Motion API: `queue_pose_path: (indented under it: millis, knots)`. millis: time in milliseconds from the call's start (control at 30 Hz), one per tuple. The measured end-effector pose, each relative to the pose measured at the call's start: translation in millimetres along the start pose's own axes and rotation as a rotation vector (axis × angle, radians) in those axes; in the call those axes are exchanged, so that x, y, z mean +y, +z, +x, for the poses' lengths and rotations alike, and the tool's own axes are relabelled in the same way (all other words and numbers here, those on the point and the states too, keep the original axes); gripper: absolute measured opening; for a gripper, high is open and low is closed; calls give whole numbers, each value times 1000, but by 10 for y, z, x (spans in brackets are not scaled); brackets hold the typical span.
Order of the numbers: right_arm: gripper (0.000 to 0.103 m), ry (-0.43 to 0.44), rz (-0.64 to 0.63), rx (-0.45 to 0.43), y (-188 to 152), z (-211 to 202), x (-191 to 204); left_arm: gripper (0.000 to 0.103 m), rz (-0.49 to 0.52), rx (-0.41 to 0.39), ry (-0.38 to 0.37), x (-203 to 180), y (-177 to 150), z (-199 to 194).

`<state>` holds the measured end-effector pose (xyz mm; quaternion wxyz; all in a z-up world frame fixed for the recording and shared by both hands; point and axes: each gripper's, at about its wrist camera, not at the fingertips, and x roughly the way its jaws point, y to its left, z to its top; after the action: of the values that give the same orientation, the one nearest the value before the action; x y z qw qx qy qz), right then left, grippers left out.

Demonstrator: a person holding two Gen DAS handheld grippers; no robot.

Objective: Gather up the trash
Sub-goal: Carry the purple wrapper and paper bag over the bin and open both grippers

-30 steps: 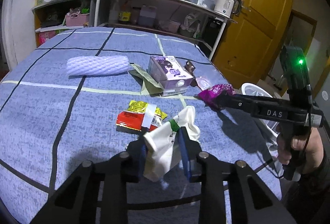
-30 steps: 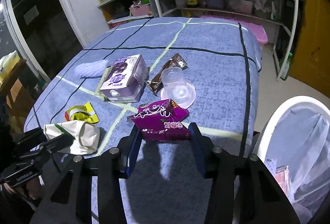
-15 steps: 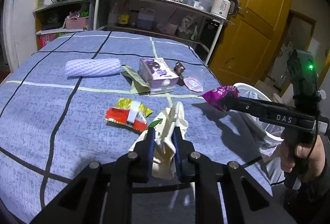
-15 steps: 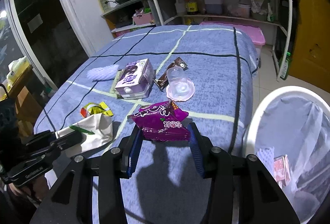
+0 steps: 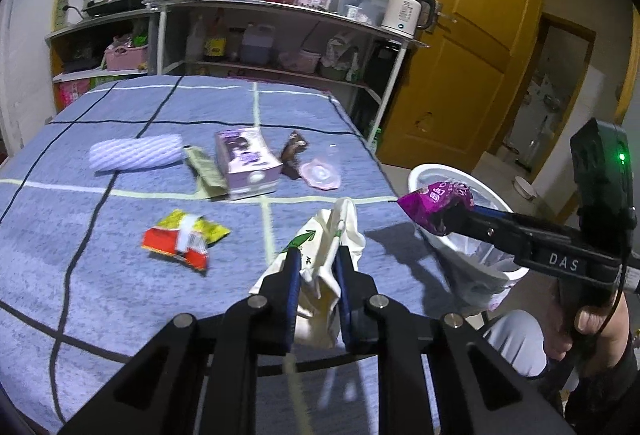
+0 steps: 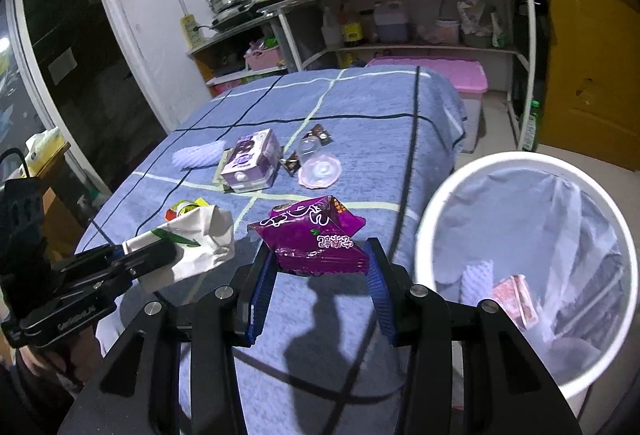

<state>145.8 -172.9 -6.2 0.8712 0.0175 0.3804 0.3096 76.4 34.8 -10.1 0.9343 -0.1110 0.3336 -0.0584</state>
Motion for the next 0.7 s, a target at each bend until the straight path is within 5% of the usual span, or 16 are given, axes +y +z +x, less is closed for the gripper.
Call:
queue_pose_path:
  millis: [700]
  knots:
    - [45,-145,127,-58,-244,-577,-719,18,132,25,-141,-887,268,430]
